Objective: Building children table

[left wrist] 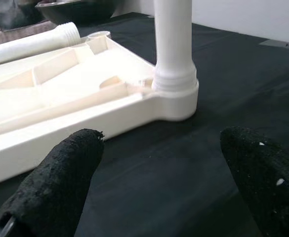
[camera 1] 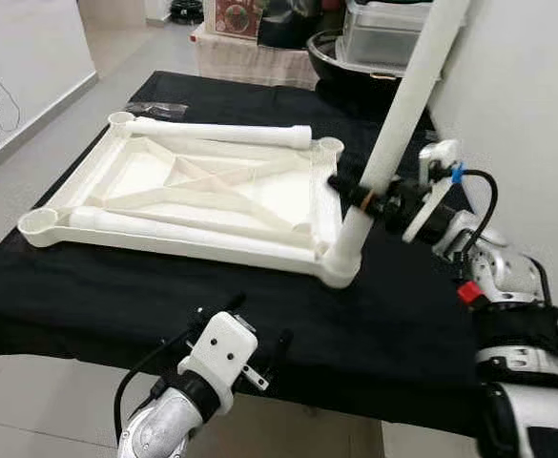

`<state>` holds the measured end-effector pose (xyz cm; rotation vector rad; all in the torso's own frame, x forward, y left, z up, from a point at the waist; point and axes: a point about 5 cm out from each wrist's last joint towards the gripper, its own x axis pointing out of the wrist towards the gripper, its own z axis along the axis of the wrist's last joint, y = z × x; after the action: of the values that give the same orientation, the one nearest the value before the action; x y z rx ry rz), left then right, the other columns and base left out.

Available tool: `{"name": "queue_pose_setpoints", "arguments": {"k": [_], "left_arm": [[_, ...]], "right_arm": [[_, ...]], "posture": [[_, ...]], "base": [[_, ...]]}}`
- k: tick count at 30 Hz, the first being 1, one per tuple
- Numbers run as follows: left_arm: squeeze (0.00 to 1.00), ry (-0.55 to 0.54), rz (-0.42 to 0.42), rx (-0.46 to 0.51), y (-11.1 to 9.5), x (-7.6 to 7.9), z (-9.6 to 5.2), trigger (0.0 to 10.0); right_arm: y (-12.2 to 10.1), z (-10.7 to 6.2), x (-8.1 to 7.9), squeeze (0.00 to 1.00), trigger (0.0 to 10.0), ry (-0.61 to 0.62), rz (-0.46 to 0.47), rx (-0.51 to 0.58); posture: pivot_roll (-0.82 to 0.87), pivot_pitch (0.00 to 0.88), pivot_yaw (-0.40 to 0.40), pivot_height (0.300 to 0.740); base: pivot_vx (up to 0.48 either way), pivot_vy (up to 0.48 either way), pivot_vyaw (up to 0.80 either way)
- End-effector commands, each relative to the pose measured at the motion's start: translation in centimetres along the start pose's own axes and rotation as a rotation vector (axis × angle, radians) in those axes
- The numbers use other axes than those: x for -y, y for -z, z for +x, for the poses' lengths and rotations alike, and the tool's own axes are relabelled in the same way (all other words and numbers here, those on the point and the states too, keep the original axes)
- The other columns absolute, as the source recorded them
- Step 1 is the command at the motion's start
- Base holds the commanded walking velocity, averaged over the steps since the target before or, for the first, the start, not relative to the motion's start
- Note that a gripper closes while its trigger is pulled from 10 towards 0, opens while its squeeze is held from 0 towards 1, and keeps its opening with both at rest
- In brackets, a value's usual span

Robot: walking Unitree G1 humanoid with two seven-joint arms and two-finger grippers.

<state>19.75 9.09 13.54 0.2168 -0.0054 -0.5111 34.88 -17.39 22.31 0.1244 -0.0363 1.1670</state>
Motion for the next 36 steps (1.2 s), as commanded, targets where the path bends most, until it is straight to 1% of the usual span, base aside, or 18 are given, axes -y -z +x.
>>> {"name": "queue_pose_setpoints", "arguments": {"k": [1, 3, 4, 5, 6, 13, 19, 21, 22, 24, 27, 28, 29, 31, 32, 33, 34, 36], "left_arm": [[0.0, 0.004, -0.01, -0.011, 0.3, 0.3, -0.1, 10.0], [0.0, 0.004, -0.01, -0.012, 0.3, 0.3, -0.1, 10.0], [0.0, 0.003, -0.01, -0.012, 0.3, 0.3, -0.1, 10.0], [0.0, 0.003, -0.01, -0.012, 0.3, 0.3, -0.1, 10.0], [0.0, 0.003, -0.01, -0.011, 0.3, 0.3, -0.1, 10.0], [0.0, 0.002, -0.013, -0.011, 0.3, 0.3, 0.0, 10.0], [0.0, 0.004, -0.018, -0.007, 0.2, 0.5, 0.2, 10.0], [0.0, 0.004, -0.021, -0.005, 0.2, 0.5, 0.3, 10.0], [0.0, 0.004, -0.021, -0.005, 0.2, 0.5, 0.3, 10.0], [0.0, 0.004, -0.021, -0.004, 0.2, 0.4, 0.4, 10.0], [0.0, 0.004, -0.021, -0.003, 0.2, 0.4, 0.4, 10.0], [0.0, 0.006, -0.021, -0.003, 0.2, 0.4, 0.4, 10.0], [0.0, 0.006, -0.021, -0.003, 0.2, 0.4, 0.4, 10.0], [0.0, 0.006, -0.021, -0.002, 0.2, 0.4, 0.4, 10.0], [0.0, 0.006, -0.021, -0.002, 0.2, 0.4, 0.4, 10.0], [0.0, 0.005, -0.021, -0.002, 0.2, 0.4, 0.4, 10.0], [0.0, 0.005, -0.021, -0.002, 0.2, 0.4, 0.4, 10.0], [0.0, 0.003, -0.019, -0.003, 0.2, 0.3, 0.4, 10.0]], "right_arm": [[0.7, 0.7, -0.7, 0.0, 10.0, -0.137, 0.045, -0.043], [0.9, 1.4, -0.4, 0.0, 10.0, -0.182, 0.034, -0.079], [0.9, 1.8, -0.3, 0.0, 4.6, -0.189, 0.024, -0.089], [0.9, 2.0, -0.3, 0.0, 4.6, -0.192, 0.018, -0.094], [0.8, 2.3, -0.2, 0.0, 0.0, -0.19, 0.016, -0.091], [1.6, 2.9, -0.5, 0.0, 0.0, -0.179, -0.002, -0.09], [2.0, 3.0, 0.4, 0.0, 0.0, 0.032, -0.009, -0.037], [2.4, 2.8, 2.2, 0.0, 0.0, 0.418, -0.032, -0.016], [2.4, 2.8, 2.2, 0.0, 0.0, 0.418, -0.032, -0.016], [2.8, 2.2, 3.1, 0.0, 0.0, 0.684, -0.027, 0.017], [3.0, 1.8, 3.3, 0.0, 0.0, 0.775, -0.012, 0.036], [3.9, 0.6, 3.7, 0.0, 0.0, 0.993, 0.003, 0.025], [3.9, 0.6, 3.7, 0.0, 0.0, 0.993, 0.003, 0.025], [5.4, -1.7, 3.2, 0.0, 0.0, 1.337, 0.023, -0.002], [5.4, -1.7, 3.2, 0.0, 0.0, 1.337, 0.023, -0.002], [5.7, -2.3, 2.7, 0.0, 0.0, 1.468, 0.027, -0.006], [5.7, -2.3, 2.7, 0.0, 0.0, 1.468, 0.027, -0.006], [5.7, -1.8, 1.8, 0.0, 0.0, 1.59, 0.047, 0.005]], "posture": [[0.13, 0.05, -0.114, 0.74], [0.13, 0.054, -0.116, 0.74], [0.13, 0.057, -0.117, 0.74], [0.13, 0.057, -0.117, 0.74], [0.14, 0.06, -0.119, 0.74], [0.12, 0.064, -0.119, 0.74], [0.11, 0.064, -0.122, 0.74], [0.11, 0.066, -0.123, 0.74], [0.11, 0.066, -0.123, 0.74], [0.1, 0.068, -0.125, 0.74], [0.1, 0.068, -0.125, 0.74], [0.1, 0.068, -0.122, 0.74], [0.1, 0.068, -0.122, 0.74], [0.1, 0.07, -0.124, 0.74], [0.1, 0.07, -0.124, 0.74], [0.1, 0.072, -0.125, 0.74], [0.1, 0.072, -0.125, 0.74], [0.1, 0.074, -0.123, 0.74]], "base": [[0.0, 0.0, 0.0], [0.0, 0.0, 0.0], [0.0, 0.0, 0.0], [0.0, 0.0, 0.0], [0.0, 0.0, 0.0], [0.0, 0.0, 0.0], [0.0, 0.0, 0.0], [0.0, 0.0, 0.0], [0.0, 0.0, 0.0], [0.0, 0.0, 0.0], [0.0, 0.0, 0.0], [0.0, 0.0, 0.0], [0.0, 0.0, 0.0], [0.0, 0.0, 0.0], [0.0, 0.0, 0.0], [0.0, 0.0, 0.0], [0.0, 0.0, 0.0], [0.0, 0.0, 0.0]]}}
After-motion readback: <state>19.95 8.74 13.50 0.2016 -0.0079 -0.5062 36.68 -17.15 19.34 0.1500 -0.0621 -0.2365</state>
